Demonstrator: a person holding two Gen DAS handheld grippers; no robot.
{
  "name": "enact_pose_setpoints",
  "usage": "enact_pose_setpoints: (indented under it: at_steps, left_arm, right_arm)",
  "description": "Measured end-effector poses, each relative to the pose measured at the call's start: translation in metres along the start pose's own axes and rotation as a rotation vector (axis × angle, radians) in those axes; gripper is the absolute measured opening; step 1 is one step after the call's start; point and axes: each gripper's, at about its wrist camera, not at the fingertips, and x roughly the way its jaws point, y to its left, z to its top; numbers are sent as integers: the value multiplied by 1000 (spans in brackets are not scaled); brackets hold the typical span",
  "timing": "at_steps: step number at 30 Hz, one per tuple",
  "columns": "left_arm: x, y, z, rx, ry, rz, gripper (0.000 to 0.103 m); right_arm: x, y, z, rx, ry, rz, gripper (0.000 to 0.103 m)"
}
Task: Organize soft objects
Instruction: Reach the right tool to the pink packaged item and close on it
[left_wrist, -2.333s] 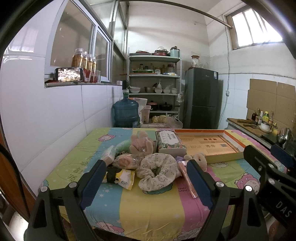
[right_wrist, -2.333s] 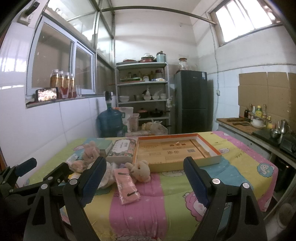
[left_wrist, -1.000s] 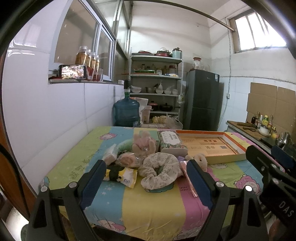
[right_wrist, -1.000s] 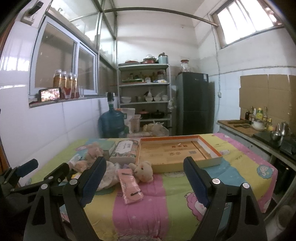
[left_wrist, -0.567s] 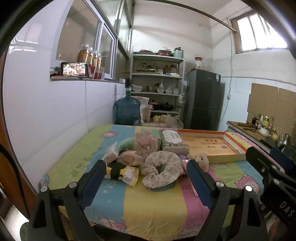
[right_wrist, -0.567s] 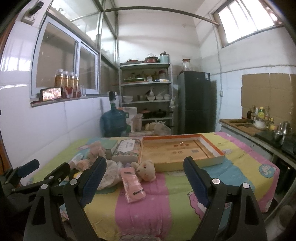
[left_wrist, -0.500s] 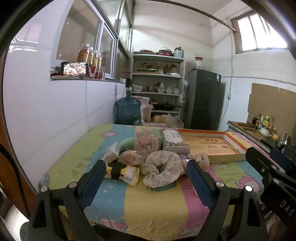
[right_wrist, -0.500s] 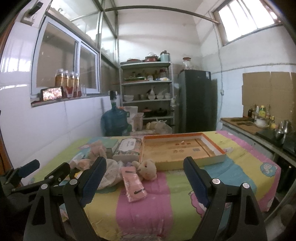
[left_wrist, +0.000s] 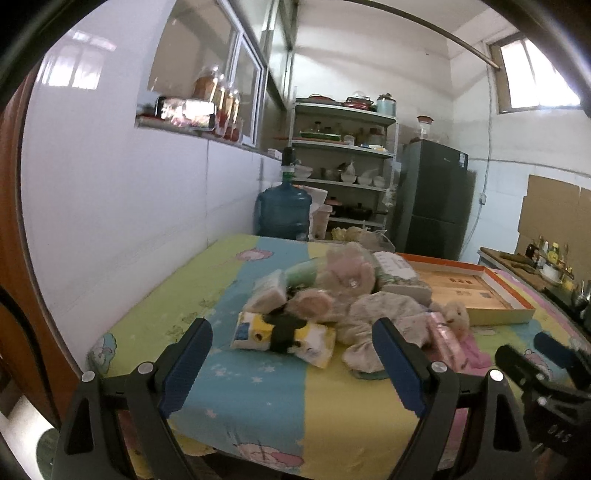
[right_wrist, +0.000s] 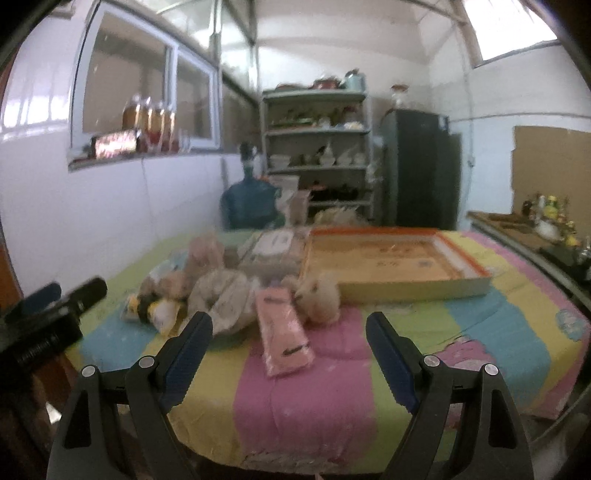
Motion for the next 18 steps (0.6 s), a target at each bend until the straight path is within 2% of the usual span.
enact_pose_setpoints:
  at_steps: [3, 8, 12, 18]
  left_arm:
    - [10, 10, -5, -13, 15, -27, 89]
    - [27, 21, -14, -17, 24, -54, 89]
    - [43, 24, -16, -23, 40, -65, 89]
    - [72, 34, -16, -34, 94, -62, 89]
  right_arm:
    - [20, -1, -6, -40, 27, -14, 86]
    - [56, -21, -10, 21, 114, 49, 86]
    - [78, -27, -13, 15, 163, 45, 86]
    - [96, -23, -14, -1, 185, 73, 86]
